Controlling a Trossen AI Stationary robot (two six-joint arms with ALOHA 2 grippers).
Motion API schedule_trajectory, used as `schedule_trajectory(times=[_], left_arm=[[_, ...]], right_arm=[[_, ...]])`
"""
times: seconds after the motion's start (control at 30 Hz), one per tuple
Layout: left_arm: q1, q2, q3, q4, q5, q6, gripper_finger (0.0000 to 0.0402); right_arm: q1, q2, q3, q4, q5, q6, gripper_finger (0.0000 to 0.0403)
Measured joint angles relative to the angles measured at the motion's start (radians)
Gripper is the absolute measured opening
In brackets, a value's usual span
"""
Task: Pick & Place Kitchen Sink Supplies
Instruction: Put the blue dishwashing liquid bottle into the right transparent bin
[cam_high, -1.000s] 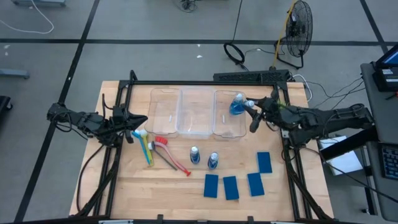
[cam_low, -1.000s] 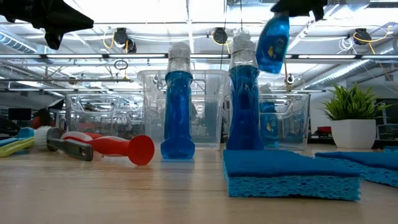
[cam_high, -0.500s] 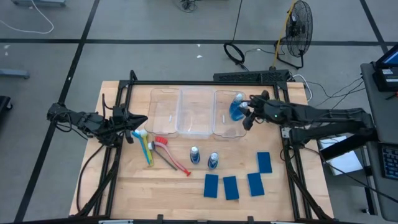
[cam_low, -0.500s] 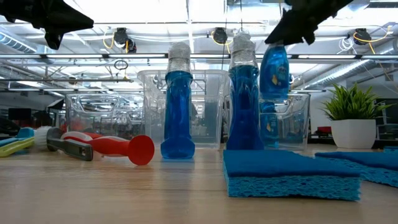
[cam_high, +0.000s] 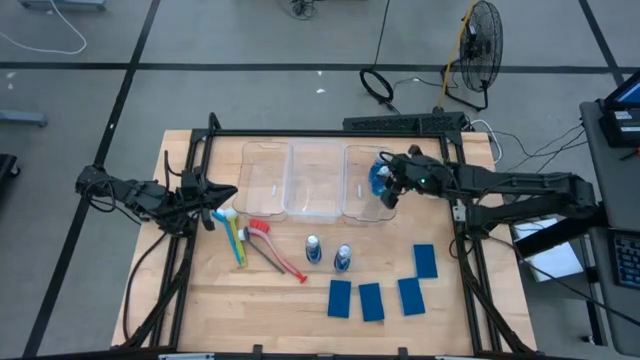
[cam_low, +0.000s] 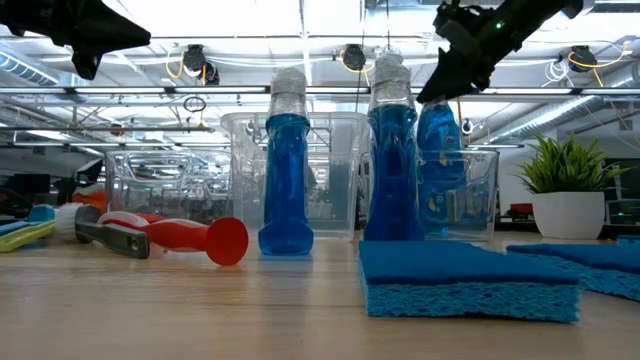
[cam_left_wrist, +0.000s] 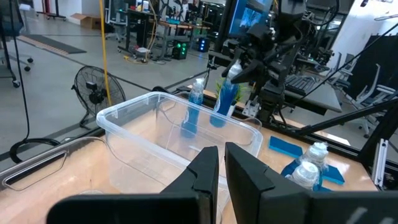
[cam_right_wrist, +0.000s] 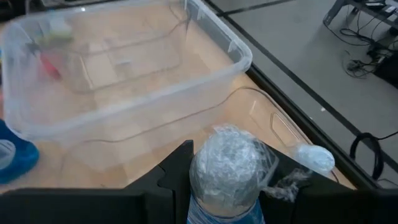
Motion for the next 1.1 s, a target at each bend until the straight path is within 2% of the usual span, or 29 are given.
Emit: schedule_trajectory(times=[0.23, 0.53, 1.1], left_arm=[[0.000, 0.000, 0.000, 0.000, 0.000, 0.004, 0.0033], [0.000, 0.000, 0.000, 0.000, 0.000, -0.004, 0.0033], [0.000, 0.000, 0.000, -0.001, 0.000, -0.001, 0.0033]], right_arm=[[-0.008, 0.044, -0.001, 0.007, 0.001, -0.023, 0.0128], [-0.008, 0.035, -0.146, 0.223, 0.001, -0.020, 0.0129], [-0.055, 0.000, -0.196, 0.222, 0.028, -0.029, 0.0129]])
